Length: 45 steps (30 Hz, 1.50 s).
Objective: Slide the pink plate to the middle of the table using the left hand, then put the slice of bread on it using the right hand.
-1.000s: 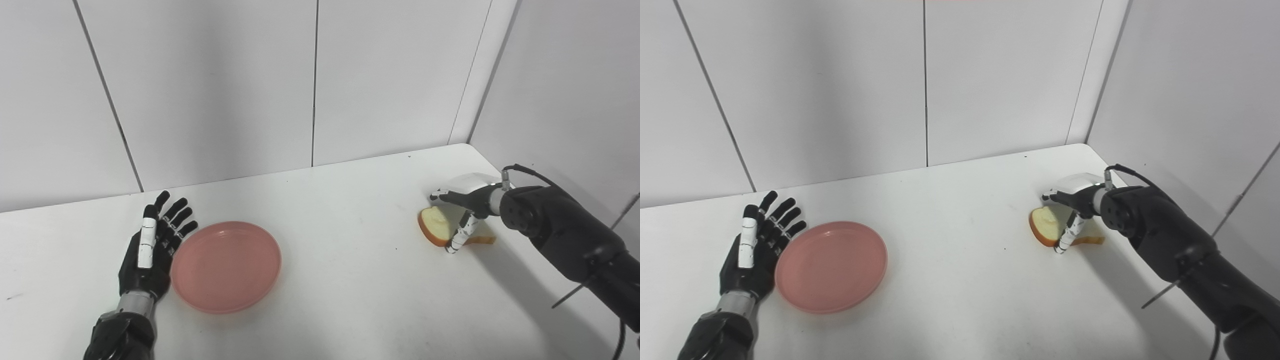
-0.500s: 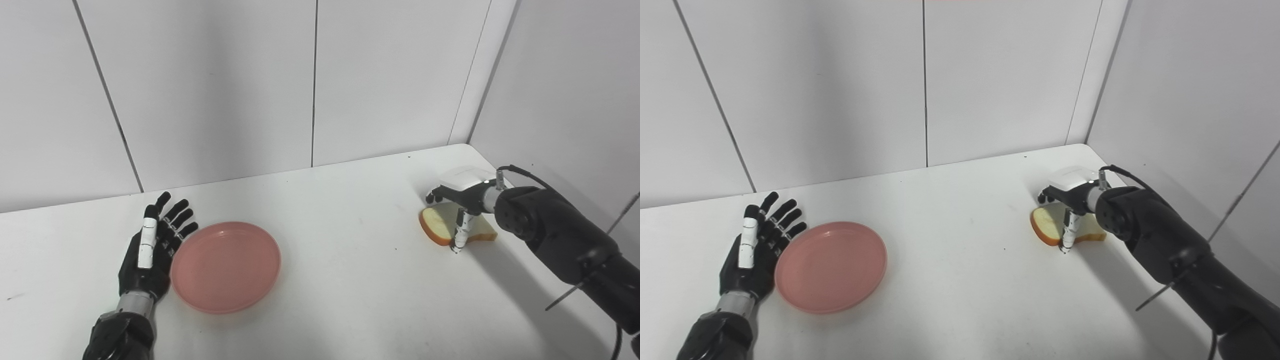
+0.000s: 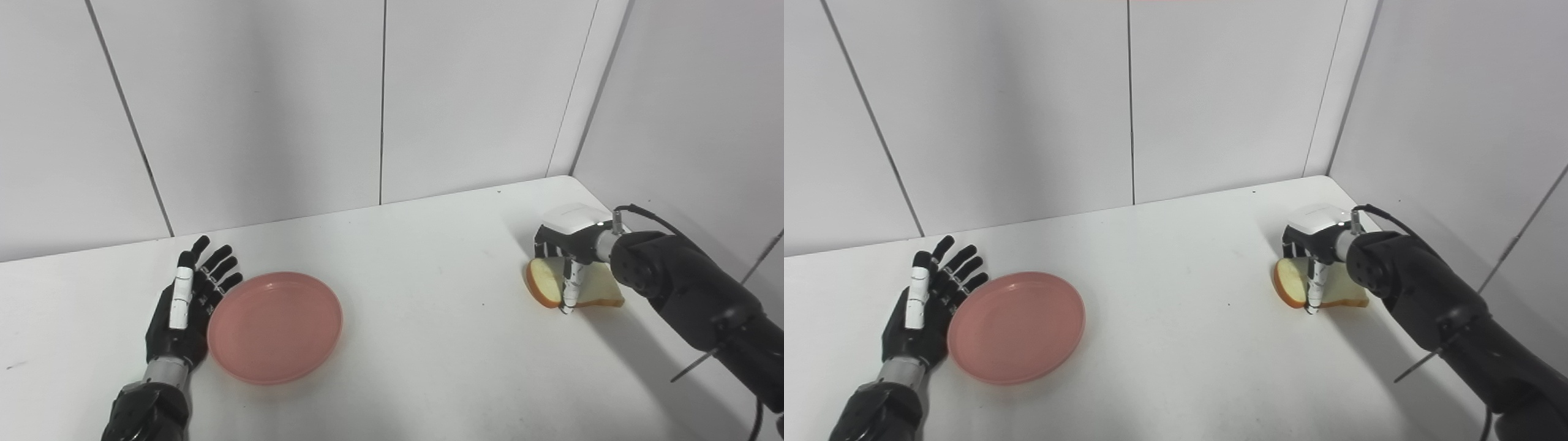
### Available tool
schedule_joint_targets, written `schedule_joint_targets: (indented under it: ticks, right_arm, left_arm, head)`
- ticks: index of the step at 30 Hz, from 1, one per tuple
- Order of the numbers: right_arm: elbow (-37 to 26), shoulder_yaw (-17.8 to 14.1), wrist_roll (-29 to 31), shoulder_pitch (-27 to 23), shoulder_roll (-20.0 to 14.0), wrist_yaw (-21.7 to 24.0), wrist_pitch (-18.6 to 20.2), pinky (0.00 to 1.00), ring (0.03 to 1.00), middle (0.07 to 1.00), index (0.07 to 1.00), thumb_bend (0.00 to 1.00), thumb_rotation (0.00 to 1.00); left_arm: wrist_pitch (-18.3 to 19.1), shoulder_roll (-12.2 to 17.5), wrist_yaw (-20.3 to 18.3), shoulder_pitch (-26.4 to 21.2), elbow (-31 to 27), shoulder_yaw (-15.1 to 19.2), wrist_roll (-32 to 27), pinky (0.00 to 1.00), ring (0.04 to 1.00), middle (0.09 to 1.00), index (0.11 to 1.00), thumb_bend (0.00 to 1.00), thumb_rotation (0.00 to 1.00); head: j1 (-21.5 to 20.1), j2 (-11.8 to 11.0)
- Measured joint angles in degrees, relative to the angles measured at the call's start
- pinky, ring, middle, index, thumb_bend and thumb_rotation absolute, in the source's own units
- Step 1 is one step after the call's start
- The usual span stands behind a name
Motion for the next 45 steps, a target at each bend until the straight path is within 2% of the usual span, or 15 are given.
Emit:
schedule_joint_targets:
  ticks: [7, 8, 11, 15, 20, 24, 30, 32, 36, 38, 45]
  right_arm:
    - [-2.28, 0.07, -1.57, 0.50, -0.19, 1.18, -0.55, 0.26, 0.328, 0.420, 0.525, 0.52, 0.01]
    - [-2.84, 0.07, -1.84, 0.64, -0.19, 1.52, -0.53, 0.27, 0.331, 0.442, 0.511, 0.52, 0.01]
    - [-5.76, 0.05, -1.80, 1.50, -0.09, 2.50, -0.62, 0.26, 0.326, 0.423, 0.525, 0.52, 0.02]
    - [-9.70, -0.07, -1.67, 1.89, 1.31, 3.89, -0.62, 0.20, 0.268, 0.465, 0.490, 0.53, 0.01]
    - [-15.77, -0.18, -1.95, 1.02, 2.77, 5.43, -0.69, 0.19, 0.267, 0.472, 0.485, 0.53, 0.01]
    - [-19.10, -0.04, -2.07, -1.55, 4.41, 7.48, -0.79, 0.22, 0.292, 0.415, 0.523, 0.52, 0.01]
    - [-22.16, 1.98, -3.19, -6.08, 8.76, 11.24, -0.85, 0.24, 0.318, 0.419, 0.526, 0.52, 0.01]
    - [-22.92, 2.81, -3.91, -6.89, 10.24, 12.37, -0.85, 0.28, 0.354, 0.433, 0.524, 0.52, 0.01]
    - [-23.99, 3.72, -4.72, -8.79, 13.63, 15.18, -0.81, 0.27, 0.347, 0.429, 0.527, 0.52, 0.01]
    - [-24.14, 4.32, -5.38, -9.74, 15.00, 15.66, -0.82, 0.25, 0.328, 0.450, 0.509, 0.53, 0.01]
    - [-22.47, 4.55, -5.98, -13.17, 20.99, 15.77, -0.85, 0.30, 0.382, 0.443, 0.527, 0.52, 0.01]
  left_arm:
    - [0.01, 0.00, 0.07, 0.00, -0.09, -0.19, 0.03, 0.77, 0.841, 0.828, 0.906, 0.87, 0.77]
    - [0.01, 0.00, 0.08, 0.00, -0.09, -0.24, 0.04, 0.77, 0.840, 0.826, 0.905, 0.87, 0.77]
    - [0.01, -0.01, 0.32, 0.00, -0.12, -0.43, 0.18, 0.77, 0.843, 0.829, 0.907, 0.87, 0.78]
    - [-0.01, -0.01, 0.64, 0.00, -0.20, -0.73, 0.35, 0.76, 0.842, 0.838, 0.912, 0.86, 0.79]
    - [-0.02, -0.07, 0.62, -0.01, -0.21, -1.12, 0.45, 0.76, 0.847, 0.842, 0.912, 0.86, 0.79]
    - [0.04, -0.33, 0.70, 0.00, -0.30, -1.11, 0.44, 0.76, 0.840, 0.839, 0.911, 0.87, 0.78]
    - [0.02, -0.94, 1.28, 0.02, -0.37, -1.19, 0.90, 0.74, 0.832, 0.830, 0.912, 0.87, 0.78]
    - [-0.01, -1.00, 1.47, 0.02, -0.37, -1.27, 1.28, 0.73, 0.830, 0.829, 0.915, 0.88, 0.78]
    - [-0.03, -1.24, 1.69, 0.02, -0.36, -1.24, 1.29, 0.73, 0.834, 0.831, 0.907, 0.89, 0.77]
    - [-0.07, -1.49, 1.70, 0.01, -0.37, -1.25, 1.29, 0.72, 0.831, 0.830, 0.904, 0.89, 0.77]
    - [-0.84, -2.75, 2.03, -0.03, 0.13, -1.57, 1.75, 0.71, 0.826, 0.826, 0.906, 0.91, 0.77]
  head:
    - [0.18, 0.09]
    - [0.18, 0.09]
    - [0.79, 0.09]
    - [0.88, 0.09]
    - [1.41, -0.09]
    - [2.19, -0.09]
    - [3.16, -0.26]
    - [3.86, -0.26]
    - [5.61, -0.44]
    - [5.62, -0.44]
    - [9.31, -0.79]
